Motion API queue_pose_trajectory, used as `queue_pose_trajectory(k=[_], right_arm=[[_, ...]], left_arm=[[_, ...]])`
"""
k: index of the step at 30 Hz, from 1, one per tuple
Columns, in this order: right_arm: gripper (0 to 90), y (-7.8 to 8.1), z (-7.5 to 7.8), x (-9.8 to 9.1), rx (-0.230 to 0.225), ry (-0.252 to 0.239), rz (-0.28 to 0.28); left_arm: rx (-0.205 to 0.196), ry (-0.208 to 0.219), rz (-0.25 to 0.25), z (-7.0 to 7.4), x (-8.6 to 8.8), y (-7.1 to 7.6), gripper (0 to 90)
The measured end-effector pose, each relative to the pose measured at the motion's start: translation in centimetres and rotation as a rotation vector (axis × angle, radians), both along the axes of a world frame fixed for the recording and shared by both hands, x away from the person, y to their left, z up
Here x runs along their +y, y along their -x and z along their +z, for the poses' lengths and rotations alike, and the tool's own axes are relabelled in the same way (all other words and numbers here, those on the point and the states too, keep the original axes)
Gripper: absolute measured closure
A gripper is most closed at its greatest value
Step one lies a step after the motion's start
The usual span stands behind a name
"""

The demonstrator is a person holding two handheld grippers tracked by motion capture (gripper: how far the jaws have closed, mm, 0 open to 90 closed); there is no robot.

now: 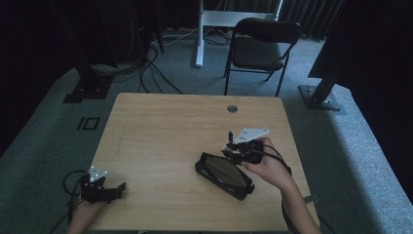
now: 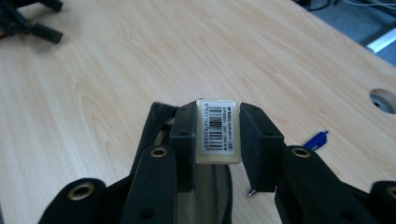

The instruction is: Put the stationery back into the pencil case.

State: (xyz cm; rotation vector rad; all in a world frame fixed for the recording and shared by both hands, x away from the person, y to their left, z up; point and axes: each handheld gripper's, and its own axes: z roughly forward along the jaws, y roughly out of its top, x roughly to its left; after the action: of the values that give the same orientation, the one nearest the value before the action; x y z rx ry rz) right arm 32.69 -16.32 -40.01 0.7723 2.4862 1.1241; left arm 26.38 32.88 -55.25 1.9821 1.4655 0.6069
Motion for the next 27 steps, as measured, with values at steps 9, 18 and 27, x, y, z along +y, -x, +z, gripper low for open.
queue_pose_trajectory(k=[9, 18, 27], right_arm=[[68.0, 0.4, -0.9, 0.3, 0.03, 0.032, 0.071], [68.0, 0.1, -2.3, 0.3, 0.074, 0.061, 0.096], [68.0, -0.3, -4.0, 0.5, 0.115, 0.104, 0.091]], left_arm=[[0.0, 0.0, 0.0, 0.0, 0.0, 0.0, 0.2], [0.0, 0.001, 0.001, 0.0, 0.0, 0.0, 0.2], [0.0, 0.001, 0.001, 0.0, 0.0, 0.0, 0.2]])
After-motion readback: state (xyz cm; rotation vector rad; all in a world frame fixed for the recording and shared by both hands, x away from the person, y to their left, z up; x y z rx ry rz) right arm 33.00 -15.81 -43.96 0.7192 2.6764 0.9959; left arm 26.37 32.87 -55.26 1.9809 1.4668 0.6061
